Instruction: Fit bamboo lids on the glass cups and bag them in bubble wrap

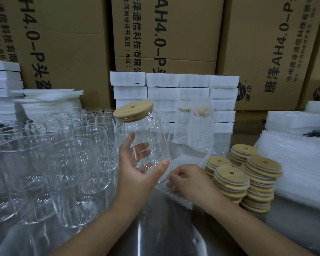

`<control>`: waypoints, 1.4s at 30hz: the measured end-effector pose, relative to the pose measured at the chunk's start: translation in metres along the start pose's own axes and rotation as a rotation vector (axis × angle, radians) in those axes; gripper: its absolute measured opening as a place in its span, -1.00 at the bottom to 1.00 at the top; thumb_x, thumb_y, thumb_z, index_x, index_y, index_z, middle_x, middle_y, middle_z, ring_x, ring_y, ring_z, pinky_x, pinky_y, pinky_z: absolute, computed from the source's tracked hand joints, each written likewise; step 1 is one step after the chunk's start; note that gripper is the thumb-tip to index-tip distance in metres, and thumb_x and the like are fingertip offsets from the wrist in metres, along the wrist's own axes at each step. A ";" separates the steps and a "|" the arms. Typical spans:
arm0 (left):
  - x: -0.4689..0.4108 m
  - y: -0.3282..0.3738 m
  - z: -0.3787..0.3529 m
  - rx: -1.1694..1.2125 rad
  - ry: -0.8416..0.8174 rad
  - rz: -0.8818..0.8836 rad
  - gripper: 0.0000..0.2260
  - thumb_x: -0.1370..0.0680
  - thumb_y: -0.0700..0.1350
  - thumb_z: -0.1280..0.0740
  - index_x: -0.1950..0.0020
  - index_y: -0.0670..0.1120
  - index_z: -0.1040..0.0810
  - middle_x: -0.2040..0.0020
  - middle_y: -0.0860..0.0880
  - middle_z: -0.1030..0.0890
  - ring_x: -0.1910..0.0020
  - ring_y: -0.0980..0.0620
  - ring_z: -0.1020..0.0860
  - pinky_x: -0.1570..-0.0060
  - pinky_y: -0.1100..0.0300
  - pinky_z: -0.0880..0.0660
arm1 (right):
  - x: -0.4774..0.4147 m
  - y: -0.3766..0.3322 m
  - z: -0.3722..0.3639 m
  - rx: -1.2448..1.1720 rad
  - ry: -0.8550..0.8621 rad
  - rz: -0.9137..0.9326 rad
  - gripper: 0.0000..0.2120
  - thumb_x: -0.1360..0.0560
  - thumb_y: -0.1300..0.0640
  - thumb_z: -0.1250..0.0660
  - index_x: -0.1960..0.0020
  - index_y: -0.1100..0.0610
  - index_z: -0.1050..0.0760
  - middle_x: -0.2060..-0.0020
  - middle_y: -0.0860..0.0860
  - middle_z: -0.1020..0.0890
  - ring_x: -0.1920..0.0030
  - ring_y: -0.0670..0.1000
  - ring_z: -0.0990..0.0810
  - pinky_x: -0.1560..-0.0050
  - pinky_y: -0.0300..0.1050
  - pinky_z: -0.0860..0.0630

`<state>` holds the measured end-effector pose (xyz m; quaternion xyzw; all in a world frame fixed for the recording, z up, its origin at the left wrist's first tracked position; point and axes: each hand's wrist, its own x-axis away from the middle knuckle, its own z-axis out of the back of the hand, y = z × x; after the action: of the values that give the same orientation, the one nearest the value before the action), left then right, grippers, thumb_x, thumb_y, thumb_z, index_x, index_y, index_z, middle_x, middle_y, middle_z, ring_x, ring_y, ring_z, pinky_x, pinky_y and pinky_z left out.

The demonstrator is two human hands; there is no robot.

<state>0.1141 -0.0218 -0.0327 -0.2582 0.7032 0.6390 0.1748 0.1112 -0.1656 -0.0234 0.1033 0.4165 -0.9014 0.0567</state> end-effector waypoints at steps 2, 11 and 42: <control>-0.001 -0.001 -0.001 0.029 -0.015 0.009 -0.18 -0.22 0.01 -0.55 -0.40 0.18 -0.24 -0.21 0.02 -0.53 -0.15 0.20 -0.56 0.06 0.32 -0.55 | 0.000 -0.001 -0.002 -0.076 0.029 0.012 -0.81 -0.52 0.15 -0.27 0.22 0.13 -0.59 0.33 -0.04 -0.68 0.28 -0.08 -0.64 0.16 -0.13 -0.57; 0.002 0.003 -0.006 0.322 -0.105 0.176 -0.29 -0.13 0.06 -0.49 -0.26 0.15 -0.39 -0.13 -0.07 -0.57 -0.02 0.03 -0.66 0.17 0.13 -0.62 | 0.000 -0.005 0.007 -0.116 0.021 0.047 -0.90 -0.50 0.26 -0.31 0.13 0.22 -0.60 0.25 0.14 -0.65 0.29 0.10 -0.62 0.25 -0.05 -0.55; 0.002 -0.009 -0.001 -0.286 -0.138 -0.058 -0.15 -0.14 0.12 -0.58 -0.27 0.48 -0.18 -0.29 0.26 -0.39 -0.31 0.39 -0.35 -0.35 0.31 -0.25 | 0.001 -0.002 0.010 -0.452 0.134 0.155 -0.73 -0.41 0.01 -0.26 -0.11 -0.06 -0.46 -0.02 -0.11 -0.57 -0.07 -0.10 -0.56 -0.01 -0.09 -0.57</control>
<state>0.1181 -0.0240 -0.0413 -0.2560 0.5835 0.7435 0.2028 0.1086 -0.1718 -0.0163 0.1790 0.6012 -0.7696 0.1195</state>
